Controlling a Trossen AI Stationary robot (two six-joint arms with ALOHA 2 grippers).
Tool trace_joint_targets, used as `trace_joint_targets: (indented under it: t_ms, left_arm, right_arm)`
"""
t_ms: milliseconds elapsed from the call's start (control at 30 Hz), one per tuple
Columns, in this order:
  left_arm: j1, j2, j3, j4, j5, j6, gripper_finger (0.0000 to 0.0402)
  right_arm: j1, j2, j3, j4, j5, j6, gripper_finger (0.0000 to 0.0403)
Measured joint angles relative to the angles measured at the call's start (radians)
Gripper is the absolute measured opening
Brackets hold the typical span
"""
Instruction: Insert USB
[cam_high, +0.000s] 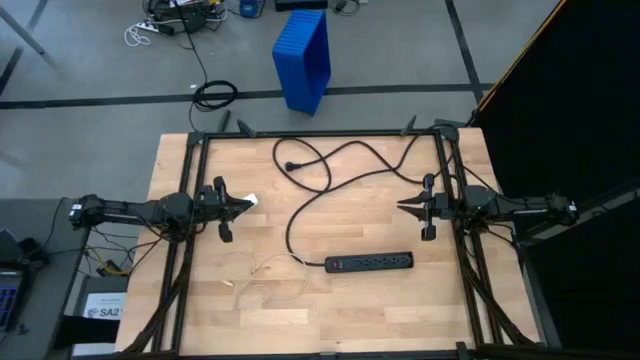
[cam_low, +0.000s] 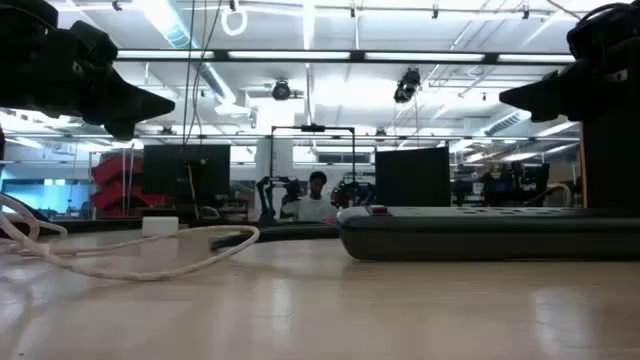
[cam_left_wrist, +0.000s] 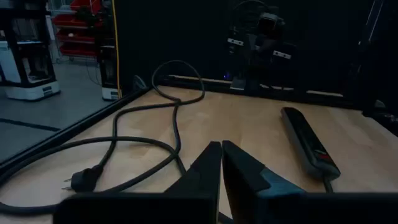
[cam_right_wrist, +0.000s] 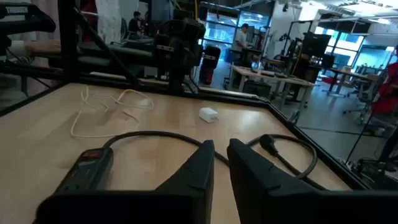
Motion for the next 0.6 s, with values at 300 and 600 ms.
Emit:
trace_joint_targets:
  t_ms: [300, 600]
  left_arm:
    - [0.0, 0.0, 0.0, 0.0, 0.0, 0.0, 0.0]
    - [0.0, 0.0, 0.0, 0.0, 0.0, 0.0, 0.0]
  right_arm:
    - [0.0, 0.0, 0.0, 0.0, 0.0, 0.0, 0.0036]
    - [0.0, 0.0, 0.0, 0.0, 0.0, 0.0, 0.0027]
